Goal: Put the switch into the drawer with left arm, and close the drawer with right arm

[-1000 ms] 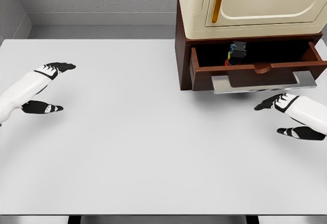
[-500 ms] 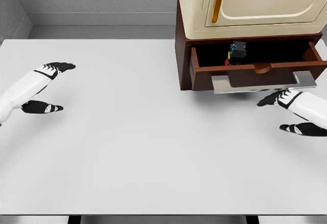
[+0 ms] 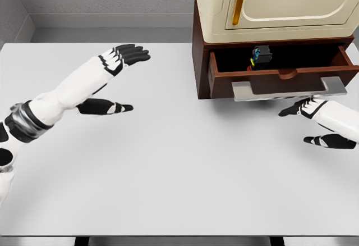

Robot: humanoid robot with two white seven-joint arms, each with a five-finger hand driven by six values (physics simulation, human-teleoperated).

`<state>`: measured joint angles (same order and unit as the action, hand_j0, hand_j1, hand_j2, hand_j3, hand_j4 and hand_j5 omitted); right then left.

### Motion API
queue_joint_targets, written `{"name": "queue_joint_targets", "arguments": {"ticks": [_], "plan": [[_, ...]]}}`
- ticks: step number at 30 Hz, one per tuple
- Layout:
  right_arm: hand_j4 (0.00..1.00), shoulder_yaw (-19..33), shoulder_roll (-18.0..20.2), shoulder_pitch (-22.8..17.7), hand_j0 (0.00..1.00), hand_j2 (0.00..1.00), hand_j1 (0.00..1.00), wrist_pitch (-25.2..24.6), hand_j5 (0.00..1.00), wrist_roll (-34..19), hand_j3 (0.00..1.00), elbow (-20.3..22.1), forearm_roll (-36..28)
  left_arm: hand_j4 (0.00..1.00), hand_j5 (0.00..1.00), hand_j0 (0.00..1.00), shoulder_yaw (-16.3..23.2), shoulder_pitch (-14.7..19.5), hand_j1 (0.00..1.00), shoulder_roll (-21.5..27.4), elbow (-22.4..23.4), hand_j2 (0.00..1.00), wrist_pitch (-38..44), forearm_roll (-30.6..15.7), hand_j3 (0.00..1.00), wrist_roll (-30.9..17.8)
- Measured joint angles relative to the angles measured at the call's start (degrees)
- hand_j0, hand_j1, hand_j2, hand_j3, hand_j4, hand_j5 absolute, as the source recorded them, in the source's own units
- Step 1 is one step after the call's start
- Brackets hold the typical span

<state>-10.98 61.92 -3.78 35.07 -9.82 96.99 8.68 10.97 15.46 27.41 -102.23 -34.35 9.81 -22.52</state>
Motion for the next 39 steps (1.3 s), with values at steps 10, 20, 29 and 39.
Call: {"name": "queue_joint_targets", "arguments": {"ticks": [10, 20, 29, 39], "plan": [[0.82, 0.18, 1.28, -3.6, 0.82, 0.82, 0.82, -0.01, 0.82, 0.16, 0.82, 1.18, -0.62, 1.0, 1.0, 1.0, 15.65, 13.28, 1.0, -1.03, -0.9, 1.0, 22.74, -18.33, 1.0, -11.6], [0.79, 0.66, 5.1, -5.27, 0.79, 0.79, 0.79, -0.02, 0.79, 0.35, 0.79, 1.12, -1.8, 1.0, 1.0, 1.0, 16.68, 19.69, 1.0, -11.31, 0.45, 1.0, 51.84, -28.57, 1.0, -12.46], [0.8, 0.68, 5.82, -5.71, 0.8, 0.8, 0.8, -0.02, 0.8, 0.48, 0.8, 1.02, -1.87, 1.0, 1.0, 1.0, 16.65, 23.83, 1.0, -18.06, 8.43, 1.0, 59.11, -29.57, 1.0, -12.48], [0.8, 0.68, 5.88, -5.71, 0.8, 0.8, 0.8, -0.02, 0.8, 0.55, 0.8, 0.82, -1.87, 1.0, 1.0, 1.0, 17.18, 25.76, 1.0, -22.96, 13.92, 1.0, 60.34, -28.93, 1.0, -12.48]]}}
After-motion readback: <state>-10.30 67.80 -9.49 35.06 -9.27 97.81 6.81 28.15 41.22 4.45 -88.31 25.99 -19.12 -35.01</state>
